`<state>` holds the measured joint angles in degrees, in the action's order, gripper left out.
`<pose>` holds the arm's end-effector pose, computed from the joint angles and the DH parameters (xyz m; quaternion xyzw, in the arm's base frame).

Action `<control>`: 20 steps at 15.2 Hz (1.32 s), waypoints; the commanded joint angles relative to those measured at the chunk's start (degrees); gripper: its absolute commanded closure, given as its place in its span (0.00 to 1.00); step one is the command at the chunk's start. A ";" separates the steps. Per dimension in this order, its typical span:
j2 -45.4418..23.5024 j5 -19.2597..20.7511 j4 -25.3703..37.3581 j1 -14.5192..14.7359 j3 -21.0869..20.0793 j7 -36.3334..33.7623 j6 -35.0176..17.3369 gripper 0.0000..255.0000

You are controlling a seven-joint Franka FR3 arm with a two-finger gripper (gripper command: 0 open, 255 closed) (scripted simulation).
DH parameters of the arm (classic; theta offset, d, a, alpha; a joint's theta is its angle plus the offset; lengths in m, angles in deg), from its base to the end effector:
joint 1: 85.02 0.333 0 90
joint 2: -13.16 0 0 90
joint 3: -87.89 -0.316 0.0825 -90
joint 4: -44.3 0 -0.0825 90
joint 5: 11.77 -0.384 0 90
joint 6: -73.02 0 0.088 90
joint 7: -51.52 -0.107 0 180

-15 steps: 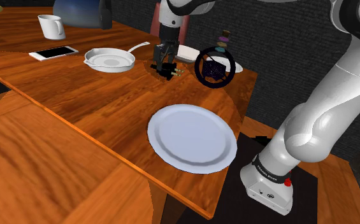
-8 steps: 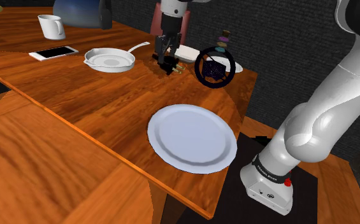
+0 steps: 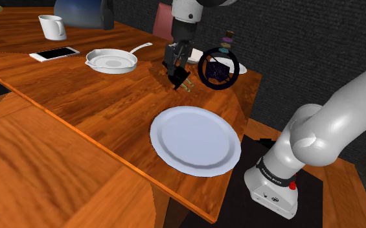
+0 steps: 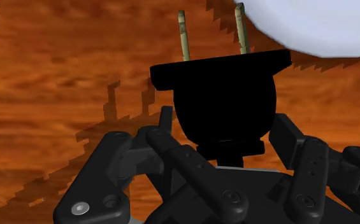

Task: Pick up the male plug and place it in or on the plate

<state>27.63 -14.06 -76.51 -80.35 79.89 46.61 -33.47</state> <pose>0.4680 0.1130 0.5227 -0.9982 -0.0598 0.0000 0.0018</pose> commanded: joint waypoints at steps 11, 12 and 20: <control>18.98 -6.41 -14.81 6.60 -7.21 -10.35 3.46 1.00; 20.32 -7.11 -15.56 7.28 -7.93 -11.37 3.96 1.00; 23.38 -9.50 -20.87 9.28 -10.50 -13.92 1.42 1.00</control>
<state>51.24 -23.46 -96.82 -71.08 69.58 32.72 -31.22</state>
